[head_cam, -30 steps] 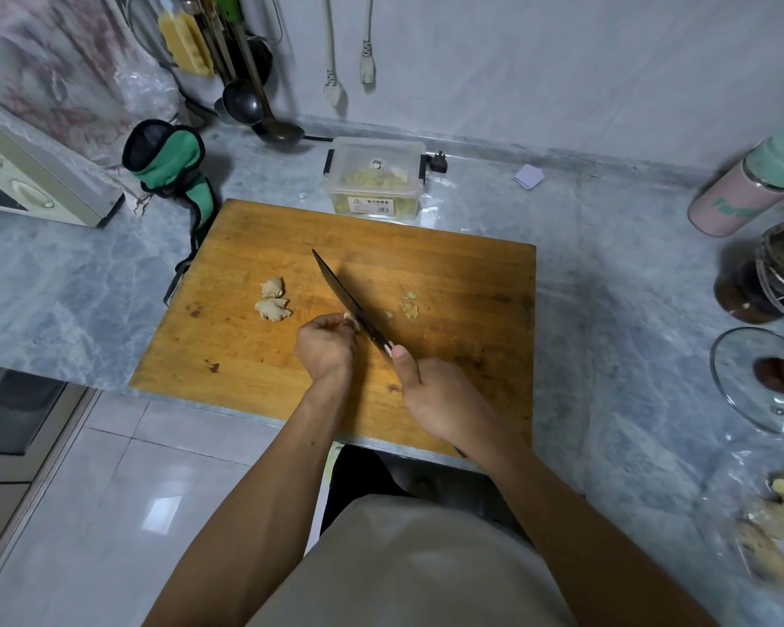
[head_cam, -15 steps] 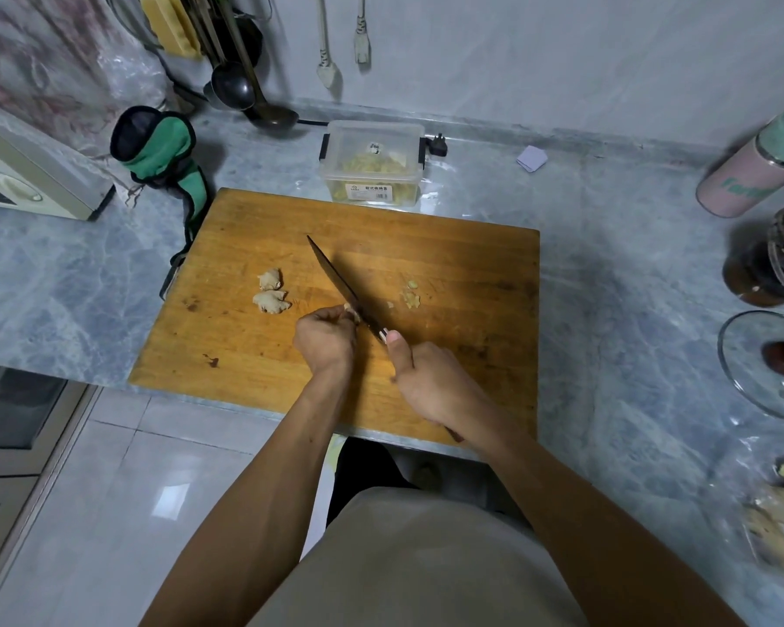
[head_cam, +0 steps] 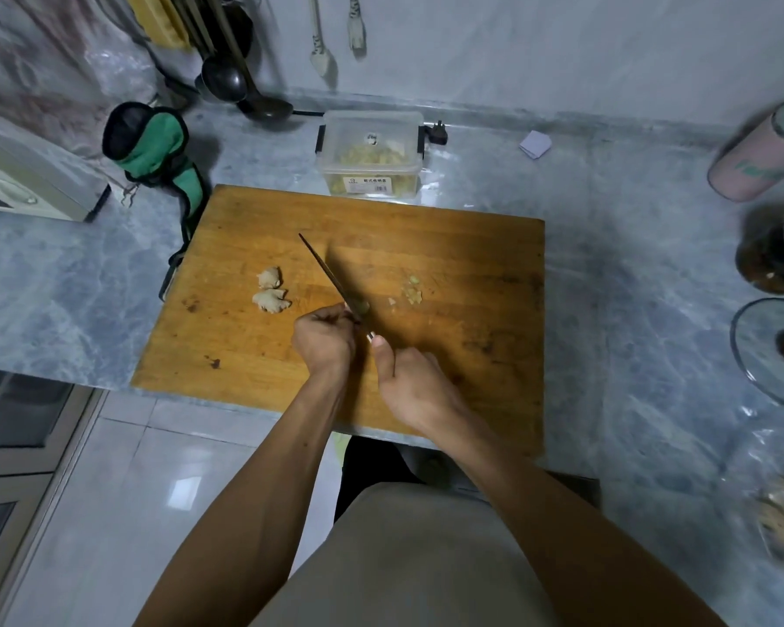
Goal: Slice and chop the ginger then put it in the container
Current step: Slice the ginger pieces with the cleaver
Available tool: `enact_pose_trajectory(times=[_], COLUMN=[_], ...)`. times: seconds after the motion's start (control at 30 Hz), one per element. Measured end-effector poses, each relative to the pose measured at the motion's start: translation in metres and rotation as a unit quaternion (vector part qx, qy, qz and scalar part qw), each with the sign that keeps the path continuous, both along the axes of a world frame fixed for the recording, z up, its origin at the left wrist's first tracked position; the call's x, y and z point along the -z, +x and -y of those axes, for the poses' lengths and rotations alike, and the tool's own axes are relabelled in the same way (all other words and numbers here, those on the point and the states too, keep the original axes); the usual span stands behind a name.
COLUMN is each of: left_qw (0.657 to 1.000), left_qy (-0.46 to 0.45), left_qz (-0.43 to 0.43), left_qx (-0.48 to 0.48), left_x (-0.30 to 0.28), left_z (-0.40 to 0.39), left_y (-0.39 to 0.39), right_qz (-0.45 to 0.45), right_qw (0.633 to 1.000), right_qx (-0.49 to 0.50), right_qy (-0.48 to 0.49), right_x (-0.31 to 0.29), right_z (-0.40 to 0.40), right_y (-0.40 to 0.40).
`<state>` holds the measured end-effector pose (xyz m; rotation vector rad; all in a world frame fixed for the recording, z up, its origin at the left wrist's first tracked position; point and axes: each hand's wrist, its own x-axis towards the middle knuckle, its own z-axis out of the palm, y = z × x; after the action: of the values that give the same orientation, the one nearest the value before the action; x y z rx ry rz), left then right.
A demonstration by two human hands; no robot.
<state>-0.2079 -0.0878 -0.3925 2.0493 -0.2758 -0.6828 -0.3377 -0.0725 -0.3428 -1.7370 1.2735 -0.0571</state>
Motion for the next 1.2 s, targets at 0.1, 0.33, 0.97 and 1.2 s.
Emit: enact_pose_trajectory(times=[0.1,0.33,0.97,1.2], left_qw=[1.000,0.997,0.915,0.979], left_qy=[0.002,-0.008,0.061,0.099], left_qz=[-0.018,-0.083,0.190,-0.018], left_qx=[0.005,0.003,0.351,0.178], left_x=[0.002,0.001,-0.018,-0.019], left_z=[-0.002,-0.002,-0.015,-0.013], left_y=[0.002,0.009,0.035,0.027], right_qz=[0.005,-0.001,0.019,0.002], right_qw=[1.000,0.999,0.997,0.993], right_qx=[-0.002,0.028,0.058,0.093], right_qy=[-0.012,0.021,0.057,0.072], right_x=[-0.001,-0.007,-0.015,-0.012], right_z=[0.001,0.020,0.011,0.019], right_y=[-0.001,-0.041,-0.053,-0.074])
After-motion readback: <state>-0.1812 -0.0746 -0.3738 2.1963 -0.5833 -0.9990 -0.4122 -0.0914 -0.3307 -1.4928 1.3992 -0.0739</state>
